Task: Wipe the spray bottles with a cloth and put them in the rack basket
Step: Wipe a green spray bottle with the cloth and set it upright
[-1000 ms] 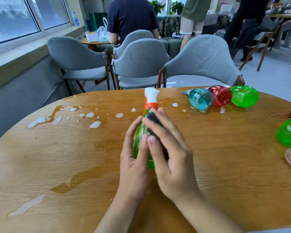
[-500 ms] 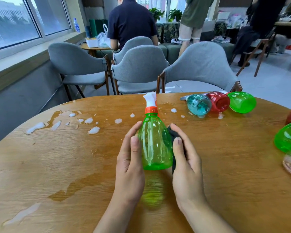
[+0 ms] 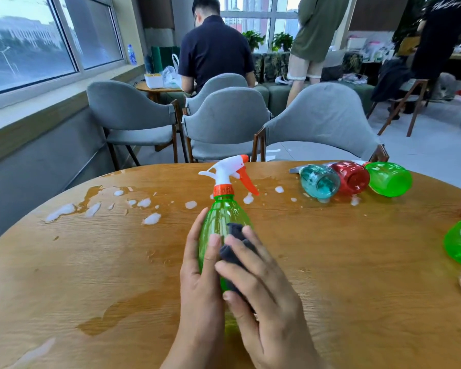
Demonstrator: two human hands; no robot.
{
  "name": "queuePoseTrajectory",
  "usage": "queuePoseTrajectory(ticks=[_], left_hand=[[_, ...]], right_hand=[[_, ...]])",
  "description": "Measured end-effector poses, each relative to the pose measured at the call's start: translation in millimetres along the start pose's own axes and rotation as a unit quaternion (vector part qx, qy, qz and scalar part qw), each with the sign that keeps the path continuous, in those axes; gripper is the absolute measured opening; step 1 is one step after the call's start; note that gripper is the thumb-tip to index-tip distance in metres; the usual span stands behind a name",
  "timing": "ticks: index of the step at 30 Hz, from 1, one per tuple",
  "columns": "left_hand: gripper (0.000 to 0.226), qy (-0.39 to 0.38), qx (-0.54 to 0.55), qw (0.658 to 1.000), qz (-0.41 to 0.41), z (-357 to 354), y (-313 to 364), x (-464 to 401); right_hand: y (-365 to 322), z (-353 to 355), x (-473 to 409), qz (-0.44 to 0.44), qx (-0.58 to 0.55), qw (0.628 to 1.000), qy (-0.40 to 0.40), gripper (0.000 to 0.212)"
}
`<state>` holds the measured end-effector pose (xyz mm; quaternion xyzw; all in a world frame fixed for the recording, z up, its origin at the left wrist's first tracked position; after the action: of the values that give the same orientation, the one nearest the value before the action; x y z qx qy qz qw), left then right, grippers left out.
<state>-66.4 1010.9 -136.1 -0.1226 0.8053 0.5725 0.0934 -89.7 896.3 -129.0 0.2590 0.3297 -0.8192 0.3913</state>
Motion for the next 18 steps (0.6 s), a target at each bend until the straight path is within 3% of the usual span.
queuePoseTrajectory(ticks=[3, 8, 13, 15, 18], left_hand=[[0.045, -0.033, -0.042, 0.999, -0.013, 0, 1, 1], [0.050, -0.061, -0.073, 0.995, -0.022, -11, -5, 6], [0.051, 0.006, -0.032, 0.999, -0.024, -2, -6, 3], [0.051, 0.029, -0.025, 0.999, -0.022, 7, -5, -1], [0.052, 0.029, -0.029, 0.999, -0.022, 12, -4, -2]], right_hand=[[1, 5, -13, 0.015, 0.011, 1.000, -0.011, 0.034], [21, 28, -35, -0.120, -0.073, 0.989, 0.044, 0.033], [29, 7, -12, -0.243, -0.214, 0.942, 0.090, 0.035], [14, -2, -1, -0.215, -0.172, 0.958, 0.085, 0.035], [0, -8, 5, -0.106, -0.084, 0.989, 0.053, 0.034]])
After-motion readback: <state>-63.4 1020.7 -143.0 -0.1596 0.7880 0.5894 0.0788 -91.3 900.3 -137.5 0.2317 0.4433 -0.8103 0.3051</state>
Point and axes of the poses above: each hand's wrist, its own x-axis away from the middle knuckle, its own z-axis out of the back of the hand, y = z × x, the point moved 4 cm from there along -x, towards the middle knuckle, and after that the axes turned 13 degrees about -y, right-handed, at the moved point
